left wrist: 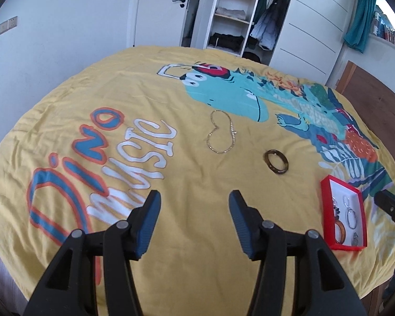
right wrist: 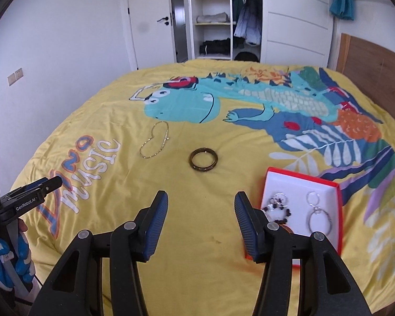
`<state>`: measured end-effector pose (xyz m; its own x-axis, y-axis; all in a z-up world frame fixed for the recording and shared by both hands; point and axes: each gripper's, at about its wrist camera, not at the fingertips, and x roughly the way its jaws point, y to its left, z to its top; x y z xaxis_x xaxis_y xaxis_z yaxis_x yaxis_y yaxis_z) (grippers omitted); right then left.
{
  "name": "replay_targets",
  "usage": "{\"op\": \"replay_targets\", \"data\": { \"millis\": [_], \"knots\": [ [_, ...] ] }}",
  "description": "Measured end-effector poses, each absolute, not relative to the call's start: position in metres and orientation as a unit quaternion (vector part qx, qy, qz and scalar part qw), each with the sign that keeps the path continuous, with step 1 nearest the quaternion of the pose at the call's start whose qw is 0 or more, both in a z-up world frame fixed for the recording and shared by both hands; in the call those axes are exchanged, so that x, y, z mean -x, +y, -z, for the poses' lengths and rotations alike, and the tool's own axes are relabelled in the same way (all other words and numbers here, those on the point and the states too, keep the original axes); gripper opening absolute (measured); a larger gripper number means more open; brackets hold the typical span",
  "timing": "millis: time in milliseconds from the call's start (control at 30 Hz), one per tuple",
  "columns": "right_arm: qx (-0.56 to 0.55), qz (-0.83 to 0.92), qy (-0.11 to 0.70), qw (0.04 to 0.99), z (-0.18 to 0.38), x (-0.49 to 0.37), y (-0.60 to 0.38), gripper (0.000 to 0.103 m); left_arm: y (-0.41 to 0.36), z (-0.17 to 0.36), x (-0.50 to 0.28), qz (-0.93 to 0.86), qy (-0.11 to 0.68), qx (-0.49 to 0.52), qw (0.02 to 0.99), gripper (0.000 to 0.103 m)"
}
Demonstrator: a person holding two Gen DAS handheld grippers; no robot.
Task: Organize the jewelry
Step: 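Lift both tools away from the red box toward the remaining jewelry, then grasp the rhinestone chain necklace with the left tool while the right tool grasps the tortoiseshell bangle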
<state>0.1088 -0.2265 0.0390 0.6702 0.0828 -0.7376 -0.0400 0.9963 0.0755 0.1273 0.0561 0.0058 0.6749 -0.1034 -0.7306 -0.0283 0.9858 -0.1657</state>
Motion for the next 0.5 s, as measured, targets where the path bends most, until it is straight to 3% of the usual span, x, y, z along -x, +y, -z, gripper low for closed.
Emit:
{"op": "replay_targets", "data": {
  "millis": [500],
  "knots": [
    [-0.059, -0.046, 0.458, 0.886, 0.073, -0.258, -0.241, 0.052, 0.013, 0.075, -0.303, 0.047, 0.446, 0.078, 0.890, 0.052]
  ]
}}
